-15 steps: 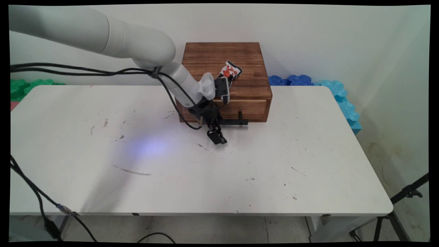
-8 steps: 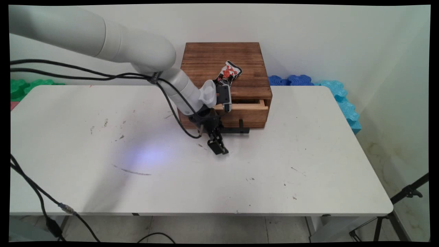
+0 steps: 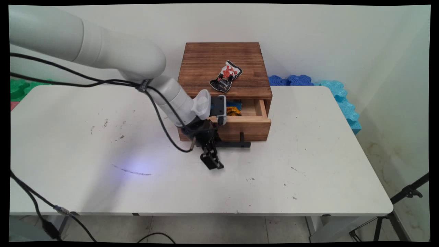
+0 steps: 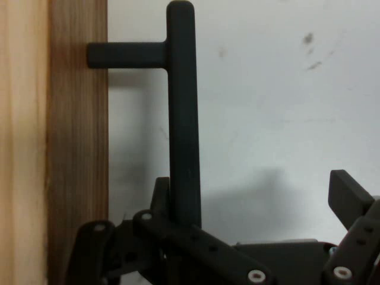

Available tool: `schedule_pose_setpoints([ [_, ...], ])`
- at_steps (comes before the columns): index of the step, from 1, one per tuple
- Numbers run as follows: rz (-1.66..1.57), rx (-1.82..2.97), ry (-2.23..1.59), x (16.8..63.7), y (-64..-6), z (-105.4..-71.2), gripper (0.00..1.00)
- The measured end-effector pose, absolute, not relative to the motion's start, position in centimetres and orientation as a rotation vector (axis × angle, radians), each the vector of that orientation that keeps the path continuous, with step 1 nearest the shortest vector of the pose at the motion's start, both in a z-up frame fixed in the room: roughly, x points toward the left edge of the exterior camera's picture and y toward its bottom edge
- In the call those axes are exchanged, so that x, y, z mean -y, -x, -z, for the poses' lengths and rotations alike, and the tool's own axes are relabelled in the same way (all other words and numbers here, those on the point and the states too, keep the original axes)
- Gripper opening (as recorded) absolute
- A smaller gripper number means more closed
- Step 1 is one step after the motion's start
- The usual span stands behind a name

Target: Open the drawer

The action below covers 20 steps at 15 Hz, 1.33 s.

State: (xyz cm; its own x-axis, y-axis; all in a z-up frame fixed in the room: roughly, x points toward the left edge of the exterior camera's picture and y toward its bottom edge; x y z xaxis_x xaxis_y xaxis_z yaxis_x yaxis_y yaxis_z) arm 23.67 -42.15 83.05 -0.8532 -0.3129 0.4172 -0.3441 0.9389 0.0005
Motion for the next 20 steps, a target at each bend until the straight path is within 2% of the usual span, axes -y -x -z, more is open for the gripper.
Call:
schedule_pose_setpoints([
  [20, -0.125, 2.655, -0.449, 32.3, -21.5, -82.5, 1.00],
])
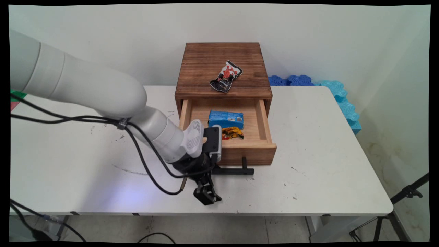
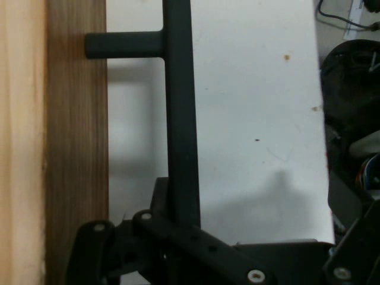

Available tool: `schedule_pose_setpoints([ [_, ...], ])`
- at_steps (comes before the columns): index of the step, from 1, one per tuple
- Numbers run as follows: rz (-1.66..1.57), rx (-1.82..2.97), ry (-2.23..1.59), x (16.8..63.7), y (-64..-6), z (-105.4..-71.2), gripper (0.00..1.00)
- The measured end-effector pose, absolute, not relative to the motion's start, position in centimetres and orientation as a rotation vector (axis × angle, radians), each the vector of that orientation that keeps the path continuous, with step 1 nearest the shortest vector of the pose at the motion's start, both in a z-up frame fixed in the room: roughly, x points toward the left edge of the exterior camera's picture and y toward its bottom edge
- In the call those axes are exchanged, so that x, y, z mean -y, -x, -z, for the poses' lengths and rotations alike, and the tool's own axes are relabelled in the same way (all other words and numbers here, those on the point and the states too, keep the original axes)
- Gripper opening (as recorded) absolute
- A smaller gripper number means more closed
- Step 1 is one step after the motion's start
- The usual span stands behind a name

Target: Open the drawer

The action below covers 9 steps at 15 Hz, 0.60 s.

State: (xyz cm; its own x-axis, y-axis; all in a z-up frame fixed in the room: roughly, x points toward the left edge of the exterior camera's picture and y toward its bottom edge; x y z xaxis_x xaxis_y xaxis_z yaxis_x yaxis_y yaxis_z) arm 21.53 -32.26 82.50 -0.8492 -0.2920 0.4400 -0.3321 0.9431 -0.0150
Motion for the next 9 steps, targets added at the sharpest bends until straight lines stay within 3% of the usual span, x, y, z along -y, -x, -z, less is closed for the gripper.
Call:
schedule_pose_setpoints([
  [9, -0.102, 2.637, -0.443, 29.1, -20.8, -82.9, 1.00],
])
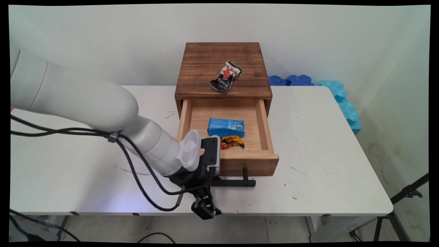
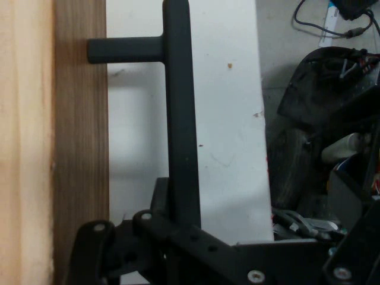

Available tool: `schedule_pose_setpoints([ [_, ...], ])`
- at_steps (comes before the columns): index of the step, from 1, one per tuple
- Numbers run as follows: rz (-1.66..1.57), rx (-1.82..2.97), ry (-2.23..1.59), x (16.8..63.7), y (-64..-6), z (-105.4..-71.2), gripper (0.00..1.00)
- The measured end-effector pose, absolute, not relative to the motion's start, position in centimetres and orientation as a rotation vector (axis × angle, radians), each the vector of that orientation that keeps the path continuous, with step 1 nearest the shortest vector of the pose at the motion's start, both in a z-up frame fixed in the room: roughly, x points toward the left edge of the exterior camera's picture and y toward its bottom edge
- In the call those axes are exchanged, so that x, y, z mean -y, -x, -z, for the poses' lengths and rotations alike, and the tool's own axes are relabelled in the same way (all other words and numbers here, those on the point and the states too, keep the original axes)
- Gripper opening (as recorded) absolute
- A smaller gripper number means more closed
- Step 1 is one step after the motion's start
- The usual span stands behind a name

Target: Open the drawer

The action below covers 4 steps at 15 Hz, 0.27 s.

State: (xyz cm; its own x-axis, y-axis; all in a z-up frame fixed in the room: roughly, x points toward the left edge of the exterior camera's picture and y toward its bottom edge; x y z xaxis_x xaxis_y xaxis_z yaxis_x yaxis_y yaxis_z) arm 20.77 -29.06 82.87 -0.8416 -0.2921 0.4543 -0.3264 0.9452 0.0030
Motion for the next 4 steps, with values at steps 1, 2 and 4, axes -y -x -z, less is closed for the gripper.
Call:
schedule_pose_setpoints([
  [1, -0.101, 2.635, -0.442, 28.91, -20.73, -82.90, 1.00],
  [2, -0.100, 2.633, -0.439, 28.71, -20.69, -82.96, 1.00],
  [4, -0.103, 2.629, -0.434, 28.48, -20.67, -83.09, 1.00],
])
